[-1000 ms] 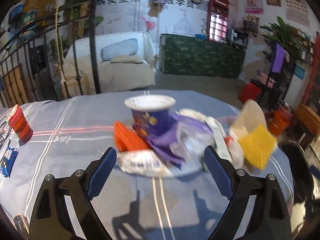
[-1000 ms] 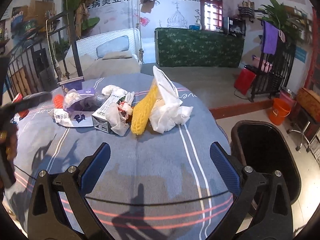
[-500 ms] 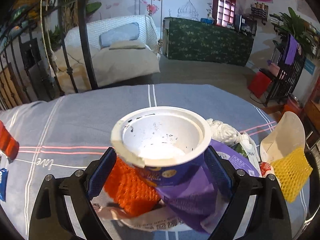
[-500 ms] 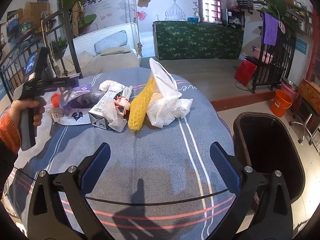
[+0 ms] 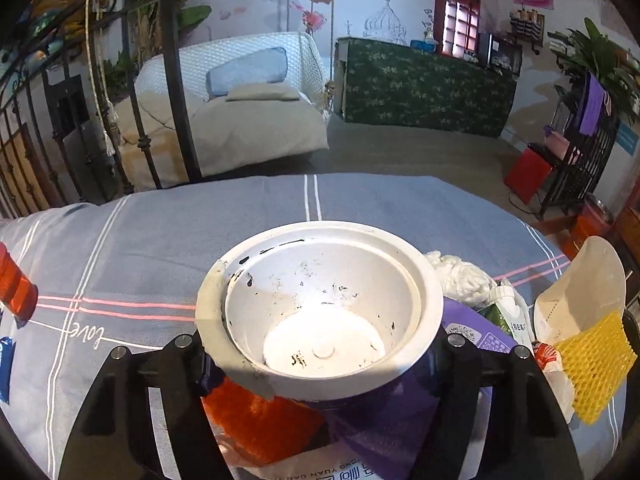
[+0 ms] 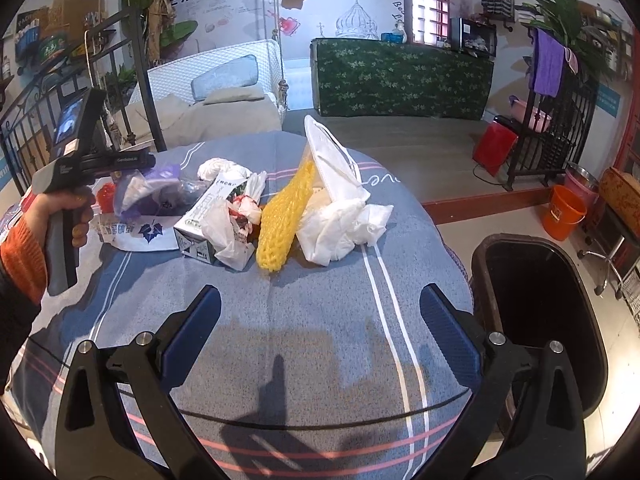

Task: Collect trash
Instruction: 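Lift the yogurt cup with the left tool while the right tool grasps the yellow foam net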

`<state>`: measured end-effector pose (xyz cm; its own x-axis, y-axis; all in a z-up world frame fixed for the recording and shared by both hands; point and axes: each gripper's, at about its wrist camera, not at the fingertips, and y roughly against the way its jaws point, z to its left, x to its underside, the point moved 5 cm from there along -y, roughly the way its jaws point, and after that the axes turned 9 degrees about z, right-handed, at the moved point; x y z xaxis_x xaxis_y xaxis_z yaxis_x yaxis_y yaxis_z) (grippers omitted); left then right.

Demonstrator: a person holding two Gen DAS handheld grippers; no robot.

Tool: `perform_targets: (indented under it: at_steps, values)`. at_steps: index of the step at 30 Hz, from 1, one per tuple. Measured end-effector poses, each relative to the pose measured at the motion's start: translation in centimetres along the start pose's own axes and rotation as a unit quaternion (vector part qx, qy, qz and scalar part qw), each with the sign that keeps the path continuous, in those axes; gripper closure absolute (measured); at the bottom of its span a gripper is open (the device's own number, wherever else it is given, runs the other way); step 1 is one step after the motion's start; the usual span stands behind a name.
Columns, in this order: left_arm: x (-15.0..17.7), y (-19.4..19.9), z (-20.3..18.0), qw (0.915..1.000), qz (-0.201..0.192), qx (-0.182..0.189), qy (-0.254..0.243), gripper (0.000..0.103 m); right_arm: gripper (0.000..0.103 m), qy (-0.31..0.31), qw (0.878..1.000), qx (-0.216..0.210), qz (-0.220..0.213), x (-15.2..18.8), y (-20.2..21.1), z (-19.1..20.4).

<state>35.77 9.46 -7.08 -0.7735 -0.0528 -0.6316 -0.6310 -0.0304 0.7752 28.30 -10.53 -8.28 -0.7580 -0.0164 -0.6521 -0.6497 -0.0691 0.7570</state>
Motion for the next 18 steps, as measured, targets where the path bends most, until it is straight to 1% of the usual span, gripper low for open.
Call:
perform_targets:
  at_steps: [6,8,12,16,18]
  values:
    - [0.3,3.2,1.0,0.9992,-0.033,-0.002,0.024,0.033,0.005,-0.003,1.0,-0.022,-0.008,-1.7,-0.4,0.3]
    - [0.6,4.4,1.0,0.9985,-0.047,-0.006,0.025,0.033,0.005,0.004,0.999,-0.03,-0.014,-2.5,-0.7,0.8]
    - [1.7,6.9,0.5,0.9974,-0.07,-0.001,0.02,0.033,0.006,0.003,0.999,-0.041,-0.012,-4.4,-2.2,1.8]
    - [2.8,8.4,0.0,0.9964,-0.083,0.002,0.018,0.033,0.02,0.001,0.999,-0.043,0.002,-5.8,-4.0,2.3]
    - [3.6,8.7,0.1,0.9963,-0.084,0.004,0.018,0.033,0.022,-0.002,0.999,-0.041,0.007,-6.5,-4.8,2.4]
